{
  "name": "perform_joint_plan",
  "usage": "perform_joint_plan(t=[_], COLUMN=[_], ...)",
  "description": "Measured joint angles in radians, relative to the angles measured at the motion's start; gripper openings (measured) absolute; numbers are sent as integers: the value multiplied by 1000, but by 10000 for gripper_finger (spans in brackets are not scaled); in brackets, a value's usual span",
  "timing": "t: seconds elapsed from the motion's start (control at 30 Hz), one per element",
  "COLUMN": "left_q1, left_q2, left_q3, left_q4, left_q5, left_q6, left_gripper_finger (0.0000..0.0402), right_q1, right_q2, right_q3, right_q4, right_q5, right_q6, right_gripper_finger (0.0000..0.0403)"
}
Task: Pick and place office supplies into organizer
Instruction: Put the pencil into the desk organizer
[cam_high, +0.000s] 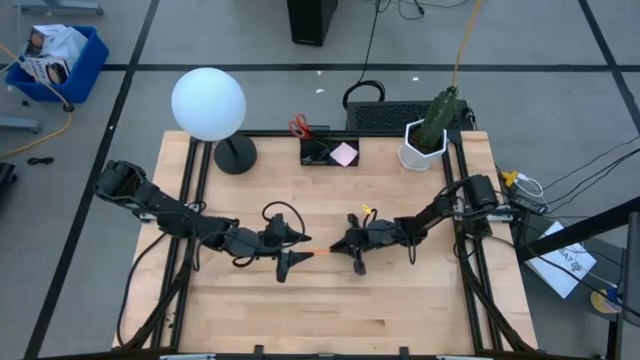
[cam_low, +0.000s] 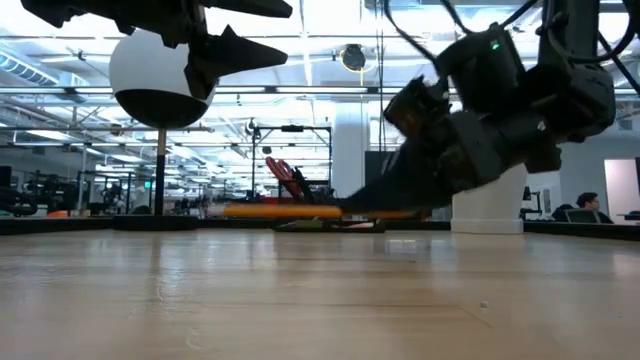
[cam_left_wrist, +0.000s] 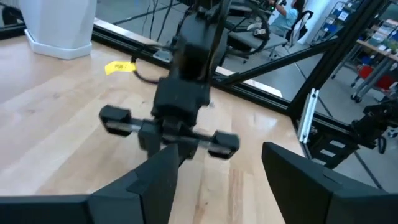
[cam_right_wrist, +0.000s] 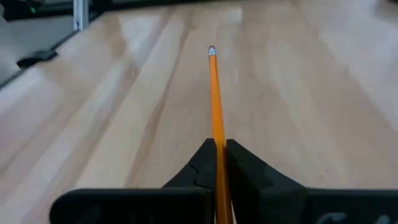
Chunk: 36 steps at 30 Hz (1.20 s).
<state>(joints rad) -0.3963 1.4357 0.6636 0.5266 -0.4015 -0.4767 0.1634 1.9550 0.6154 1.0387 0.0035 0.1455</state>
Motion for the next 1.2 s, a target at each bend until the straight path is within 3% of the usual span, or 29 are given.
perform_joint_plan(t=[0.33, 0.67, 0.9, 1.2], left_q1=[30, 31, 31, 33], left_q2=[0, 0, 0, 0], left_q3=[0, 0, 0, 0], left_q4=[1, 2, -1, 9], left_q5=[-4, -80, -72, -84], left_q6=[10, 23, -16, -41], left_gripper_finger=[227, 230, 230, 230], right_q1=[2, 35, 71, 41], right_q2=[-199, -370, -396, -396], right_q3=[-119, -243, -285, -258], right_q4=[3, 18, 170, 176], right_q5=[53, 105, 130, 151], right_q6=[-12, -17, -36, -82], right_gripper_finger=[12, 12, 12, 12])
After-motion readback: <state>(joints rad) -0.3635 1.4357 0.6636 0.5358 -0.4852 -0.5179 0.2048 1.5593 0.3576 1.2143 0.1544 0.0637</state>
